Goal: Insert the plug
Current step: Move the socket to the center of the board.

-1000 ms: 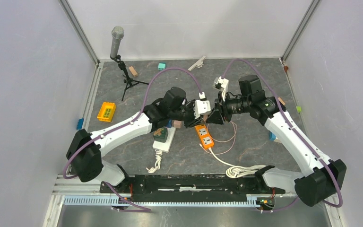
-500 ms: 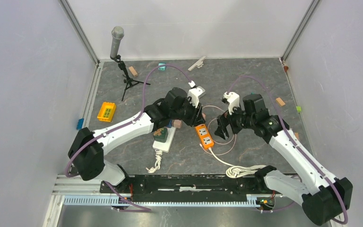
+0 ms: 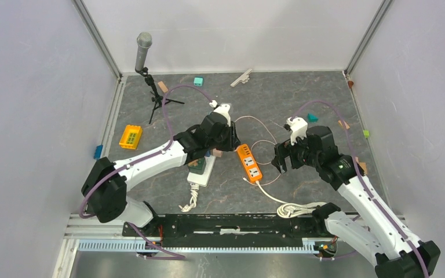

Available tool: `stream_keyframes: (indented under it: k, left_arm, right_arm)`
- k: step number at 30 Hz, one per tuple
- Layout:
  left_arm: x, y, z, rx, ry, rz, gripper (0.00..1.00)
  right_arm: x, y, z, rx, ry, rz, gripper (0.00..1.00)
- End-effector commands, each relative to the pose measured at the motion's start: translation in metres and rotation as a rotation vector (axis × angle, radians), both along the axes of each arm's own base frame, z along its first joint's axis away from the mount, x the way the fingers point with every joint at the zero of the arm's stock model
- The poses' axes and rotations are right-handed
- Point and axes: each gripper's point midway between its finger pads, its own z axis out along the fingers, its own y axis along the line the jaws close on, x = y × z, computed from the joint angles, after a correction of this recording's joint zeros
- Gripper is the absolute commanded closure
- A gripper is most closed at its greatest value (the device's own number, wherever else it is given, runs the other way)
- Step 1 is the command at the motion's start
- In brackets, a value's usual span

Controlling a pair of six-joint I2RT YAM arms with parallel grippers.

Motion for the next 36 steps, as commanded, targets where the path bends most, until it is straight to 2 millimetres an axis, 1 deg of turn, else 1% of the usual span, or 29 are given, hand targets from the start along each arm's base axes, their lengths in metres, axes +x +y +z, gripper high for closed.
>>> stream_keyframes:
  k: [1, 2, 3, 5, 8, 11, 12, 15, 19, 21, 24, 28, 30, 33, 35, 36]
  left_arm:
    - [0.017, 0.018, 0.012, -0.037, -0.025, 0.194, 0.98]
    - [0.017, 0.017, 0.007, -0.036, -0.01, 0.202, 0.98]
    - [0.016, 0.018, 0.0, -0.028, 0.008, 0.211, 0.98]
    - [0.016, 0.017, -0.014, -0.022, 0.06, 0.251, 0.98]
    - [0.015, 0.009, -0.037, -0.015, 0.142, 0.286, 0.98]
    - [0.015, 0.002, -0.055, 0.034, 0.179, 0.313, 0.98]
    - [0.015, 0.003, -0.061, 0.075, 0.178, 0.328, 0.98]
    - [0.016, 0.009, -0.071, 0.193, 0.151, 0.38, 0.98]
    - [0.015, 0.004, -0.086, 0.253, 0.163, 0.373, 0.98]
    - [0.017, -0.003, -0.091, 0.259, 0.165, 0.354, 0.98]
    - [0.023, -0.018, -0.095, 0.236, 0.155, 0.313, 0.98]
    - [0.036, -0.043, -0.091, 0.183, 0.116, 0.247, 0.98]
    - [0.04, -0.058, -0.09, 0.173, 0.107, 0.192, 0.98]
    - [0.047, -0.073, -0.085, 0.153, 0.087, 0.148, 0.98]
    - [0.052, -0.078, -0.084, 0.139, 0.077, 0.133, 0.98]
    - [0.054, -0.079, -0.082, 0.134, 0.073, 0.126, 0.98]
  right_arm:
    - [-0.006, 0.015, -0.014, 0.037, 0.046, 0.074, 0.02]
    - [-0.011, 0.022, -0.026, 0.061, 0.077, 0.103, 0.02]
    - [-0.017, 0.026, -0.041, 0.077, 0.114, 0.119, 0.02]
    - [-0.023, 0.034, -0.061, 0.124, 0.163, 0.132, 0.02]
    - [-0.024, 0.042, -0.08, 0.177, 0.192, 0.127, 0.02]
    - [-0.022, 0.052, -0.088, 0.232, 0.207, 0.137, 0.02]
    - [-0.023, 0.055, -0.09, 0.251, 0.22, 0.144, 0.03]
    - [-0.026, 0.06, -0.094, 0.28, 0.235, 0.153, 0.05]
    - [-0.031, 0.063, -0.099, 0.322, 0.247, 0.155, 0.08]
    - [-0.032, 0.067, -0.1, 0.36, 0.253, 0.155, 0.09]
    - [-0.032, 0.074, -0.103, 0.425, 0.269, 0.145, 0.15]
    - [-0.025, 0.083, -0.107, 0.456, 0.281, 0.14, 0.18]
    - [-0.02, 0.092, -0.101, 0.477, 0.273, 0.16, 0.19]
    - [-0.012, 0.109, -0.086, 0.518, 0.248, 0.191, 0.19]
    - [-0.01, 0.122, -0.076, 0.56, 0.236, 0.213, 0.19]
    - [-0.012, 0.127, -0.072, 0.582, 0.24, 0.221, 0.19]
